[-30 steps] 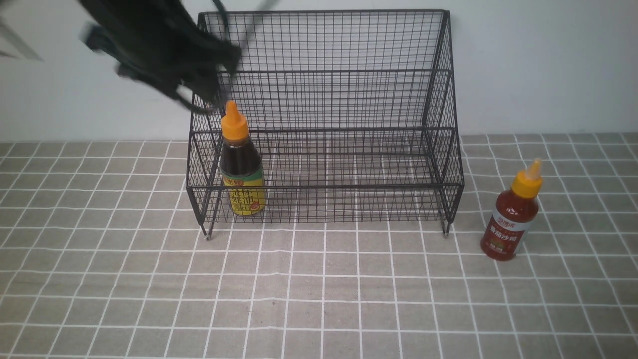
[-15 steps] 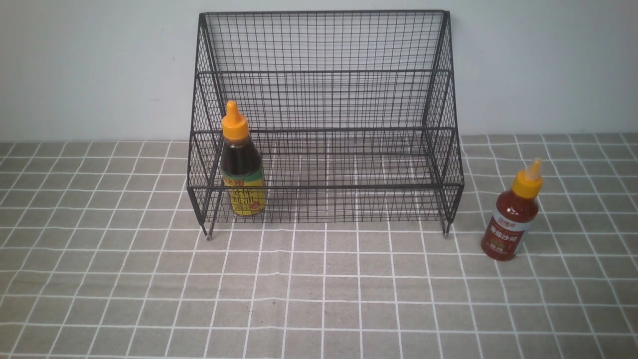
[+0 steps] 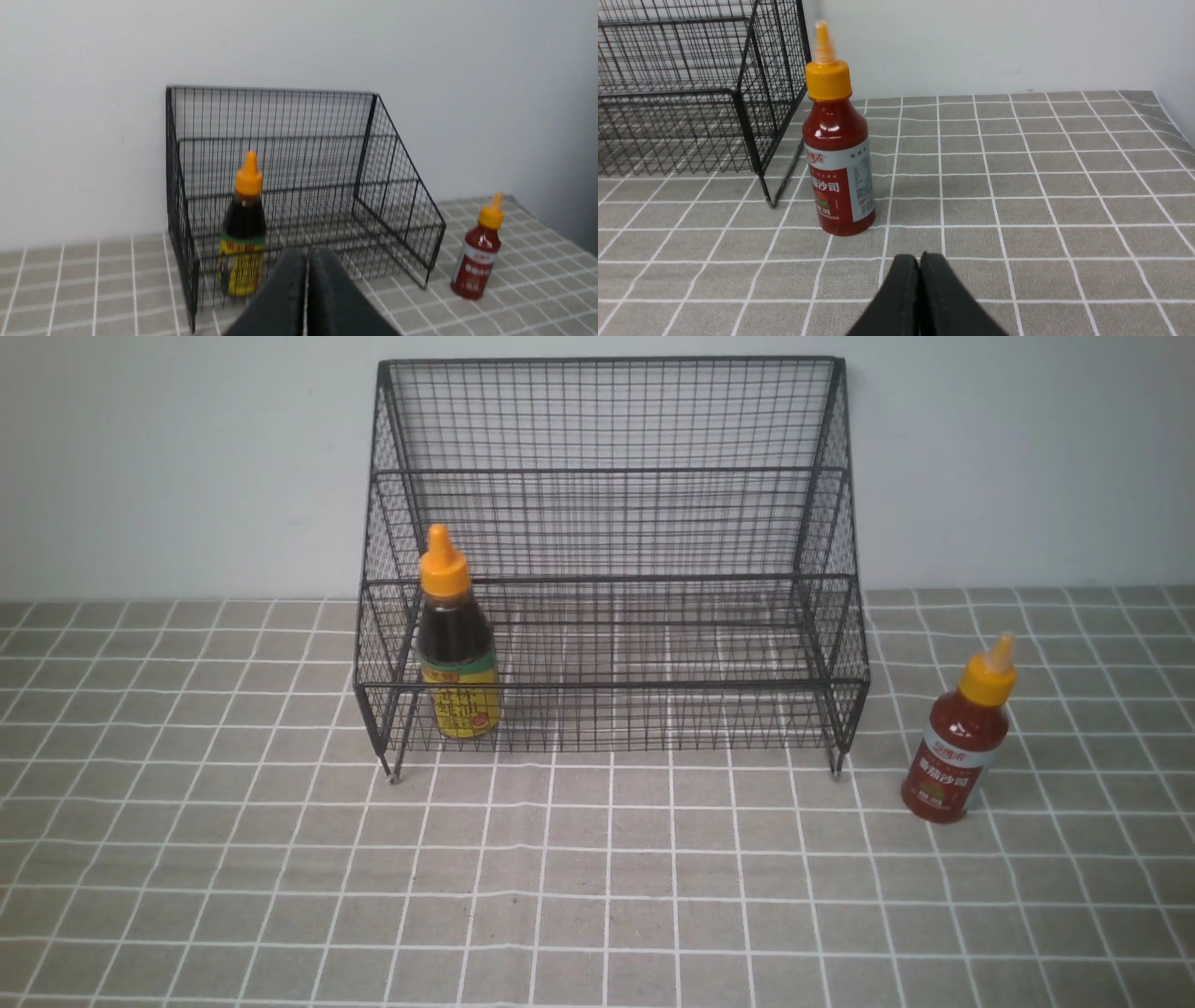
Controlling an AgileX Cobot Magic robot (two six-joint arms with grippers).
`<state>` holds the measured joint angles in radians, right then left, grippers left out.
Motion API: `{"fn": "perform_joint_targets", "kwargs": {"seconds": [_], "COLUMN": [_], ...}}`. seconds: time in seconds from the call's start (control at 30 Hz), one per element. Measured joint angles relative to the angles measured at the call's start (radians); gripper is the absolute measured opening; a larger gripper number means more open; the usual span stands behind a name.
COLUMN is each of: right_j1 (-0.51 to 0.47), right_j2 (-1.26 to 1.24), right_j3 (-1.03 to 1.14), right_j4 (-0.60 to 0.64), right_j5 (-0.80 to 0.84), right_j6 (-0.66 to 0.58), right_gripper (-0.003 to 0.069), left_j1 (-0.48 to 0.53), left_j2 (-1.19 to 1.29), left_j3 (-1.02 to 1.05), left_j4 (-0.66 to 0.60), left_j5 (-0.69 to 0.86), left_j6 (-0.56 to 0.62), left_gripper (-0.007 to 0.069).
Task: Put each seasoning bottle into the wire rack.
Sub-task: Use the right arm to grab the condiment bottle closest to it
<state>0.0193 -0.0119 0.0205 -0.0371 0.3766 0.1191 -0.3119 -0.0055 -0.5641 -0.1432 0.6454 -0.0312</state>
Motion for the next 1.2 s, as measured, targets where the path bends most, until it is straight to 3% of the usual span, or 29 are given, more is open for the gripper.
{"fn": "perform_joint_targets", "kwargs": {"seconds": [0.23, 0.47, 0.57, 0.73, 0.83, 1.2], "right_j1": [0.0, 0.0, 0.0, 0.0, 0.0, 0.0], "right_j2": [0.0, 0.0, 0.0, 0.0, 0.0, 0.0], "right_j3": [0.0, 0.0, 0.0, 0.0, 0.0, 0.0], "right_j4": [0.0, 0.0, 0.0, 0.0, 0.0, -0.001], "right_j5": [0.0, 0.0, 0.0, 0.0, 0.0, 0.001], "right_j6": [0.0, 0.0, 0.0, 0.0, 0.0, 0.0], "right_gripper": [-0.0015, -0.0015, -0.0015, -0.0015, -0.0015, -0.0015], "left_j1": [0.0, 0.006, 0.034, 0.22, 0.279, 0.284], "left_j2": [0.126, 0.163, 0.139, 0.006, -0.006, -0.006], "left_j3": [0.013, 0.045, 0.091, 0.343, 0.504, 0.588], "left_j4": [0.025, 0.143, 0.15, 0.116, 0.116, 0.102], "left_j5": [-0.157, -0.175, -0.19, -0.228, -0.232, -0.256], "left_j6": [0.017, 0.031, 0.031, 0.068, 0.098, 0.084], "left_gripper": [-0.0006, -0.0006, -0.0006, -0.0006, -0.0006, -0.0006]}}
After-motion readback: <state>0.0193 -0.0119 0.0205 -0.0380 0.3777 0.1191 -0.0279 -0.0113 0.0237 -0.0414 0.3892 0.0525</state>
